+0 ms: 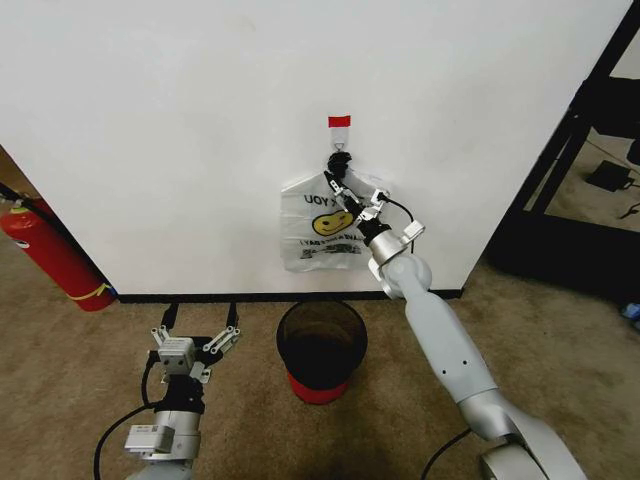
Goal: Pick up the garbage bag from the wall and place it over the trash bin.
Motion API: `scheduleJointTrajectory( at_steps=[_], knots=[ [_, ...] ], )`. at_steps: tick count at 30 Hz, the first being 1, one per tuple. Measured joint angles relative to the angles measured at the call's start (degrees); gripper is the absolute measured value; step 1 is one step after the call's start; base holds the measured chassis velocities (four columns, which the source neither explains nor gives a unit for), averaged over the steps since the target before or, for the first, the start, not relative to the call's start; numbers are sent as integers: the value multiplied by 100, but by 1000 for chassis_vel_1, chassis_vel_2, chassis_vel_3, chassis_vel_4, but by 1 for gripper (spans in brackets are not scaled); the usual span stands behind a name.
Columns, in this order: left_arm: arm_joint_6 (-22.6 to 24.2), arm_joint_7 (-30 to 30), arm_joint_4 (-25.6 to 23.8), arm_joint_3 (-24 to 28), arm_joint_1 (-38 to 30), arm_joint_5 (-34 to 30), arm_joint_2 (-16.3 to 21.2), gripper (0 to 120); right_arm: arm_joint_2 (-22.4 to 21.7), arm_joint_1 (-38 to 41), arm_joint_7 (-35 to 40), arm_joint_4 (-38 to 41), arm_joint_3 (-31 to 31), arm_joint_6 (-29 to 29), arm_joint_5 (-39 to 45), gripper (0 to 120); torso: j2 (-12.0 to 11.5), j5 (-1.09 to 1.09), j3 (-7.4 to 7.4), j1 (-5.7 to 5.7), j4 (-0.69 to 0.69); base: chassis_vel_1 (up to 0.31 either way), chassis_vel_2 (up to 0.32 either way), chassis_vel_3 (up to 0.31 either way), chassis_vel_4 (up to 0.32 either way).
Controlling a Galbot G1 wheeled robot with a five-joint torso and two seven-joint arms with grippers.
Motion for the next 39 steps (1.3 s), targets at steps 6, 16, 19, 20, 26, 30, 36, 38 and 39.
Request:
scheduleJointTrajectory(
  at_steps=[6, 16, 19, 20, 26, 30, 36, 38, 39],
  knots=[
    [-1, -3, 7, -3, 0, -6, -4, 100, 21, -3, -2, -7, 5, -2, -8, 69, 0, 0, 0, 0, 0, 0, 0, 0, 0],
    [-1, -10, 21, 3, -11, -22, 0, 100, -18, -54, -2, -27, 12, 1, -67, 34, 0, 0, 0, 0, 1, 0, 0, 0, 0],
    [-1, -14, 20, 3, -15, -30, 0, 100, -38, -57, -3, -27, 9, 2, -83, 25, 0, 0, 0, 0, 0, 0, 0, 0, 0],
    [-1, -15, 20, 2, -16, -34, -1, 100, -41, -58, -4, -27, 9, 2, -86, 22, 0, 0, 0, 0, 0, 0, 0, 0, 0],
    [-5, -18, 11, 6, -13, -38, -10, 100, -51, -72, -2, -16, -1, 5, -117, 1, 0, 0, 0, 0, 0, 0, 0, 0, 0],
    [-14, -27, -1, 7, -9, -45, -19, 100, -61, -119, 2, -8, -3, 14, -153, 0, 0, 0, 0, 0, 0, 0, 0, 0, 0],
    [-16, -31, -33, 2, 0, -52, -20, 100, -110, -222, 33, 145, 18, 29, -177, 0, 0, 0, 0, 0, 1, 0, 0, 0, 0],
    [-16, -32, -38, 2, 3, -52, -23, 100, -138, -266, 46, 219, 30, 32, -181, 0, 0, 0, 0, 0, 1, 0, 0, 0, 0],
    [-16, -32, -42, 4, 5, -52, -26, 100, -165, -312, 58, 292, 41, 34, -181, 0, 0, 0, 0, 0, 1, 0, 0, 0, 0]
  ],
)
